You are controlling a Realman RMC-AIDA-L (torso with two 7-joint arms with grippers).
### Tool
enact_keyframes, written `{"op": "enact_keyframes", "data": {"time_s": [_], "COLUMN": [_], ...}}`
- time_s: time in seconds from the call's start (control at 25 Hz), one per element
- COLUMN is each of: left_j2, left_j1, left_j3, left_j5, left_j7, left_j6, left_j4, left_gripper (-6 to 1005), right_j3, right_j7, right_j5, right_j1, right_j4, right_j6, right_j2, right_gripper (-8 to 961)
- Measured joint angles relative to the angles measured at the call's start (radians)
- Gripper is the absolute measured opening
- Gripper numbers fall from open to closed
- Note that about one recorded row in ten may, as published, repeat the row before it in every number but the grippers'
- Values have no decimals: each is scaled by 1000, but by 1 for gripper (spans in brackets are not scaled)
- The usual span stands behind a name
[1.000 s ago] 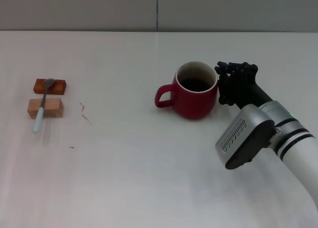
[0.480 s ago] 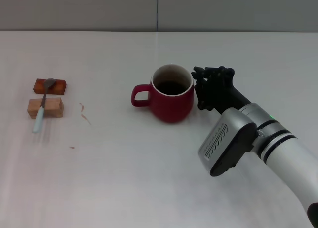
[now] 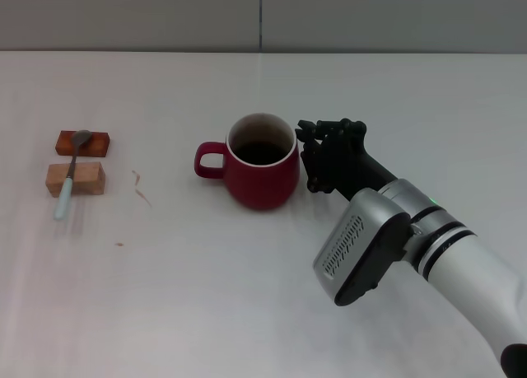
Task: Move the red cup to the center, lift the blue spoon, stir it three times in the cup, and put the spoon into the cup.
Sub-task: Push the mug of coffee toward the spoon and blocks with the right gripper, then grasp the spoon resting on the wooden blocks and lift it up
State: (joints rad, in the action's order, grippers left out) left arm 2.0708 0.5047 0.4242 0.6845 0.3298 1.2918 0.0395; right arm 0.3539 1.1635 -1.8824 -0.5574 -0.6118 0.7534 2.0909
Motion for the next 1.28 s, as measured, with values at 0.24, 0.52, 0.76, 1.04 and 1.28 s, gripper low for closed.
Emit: {"op": "enact_keyframes", "data": {"time_s": [0.24,0.52,0.76,1.04,1.28], "left_j2": [0,-3,-4,-6,-8], "left_j1": [-8,-26,-30,-31,-28], "left_j3": [4,7,8,8,8], "left_j5": [4,8,9,9,9], "left_j7": [4,70,91,92,92], "left_j6": [8,10,11,9,5], "left_j4": [-1,-1,4,7,9], "left_gripper": [813,812,811,810,809], "right_j3": [12,149,294,429,454], "right_j7": [-2,-299,-612,-891,-1119], "right_j5": [4,10,10,11,10], "right_j1": [32,134,203,278,274], "right_j4": [43,162,225,247,373], "right_j6": [102,473,694,855,867], "right_j2": [0,-7,-9,-12,-20], "right_gripper": [82,82,81,83,156]}}
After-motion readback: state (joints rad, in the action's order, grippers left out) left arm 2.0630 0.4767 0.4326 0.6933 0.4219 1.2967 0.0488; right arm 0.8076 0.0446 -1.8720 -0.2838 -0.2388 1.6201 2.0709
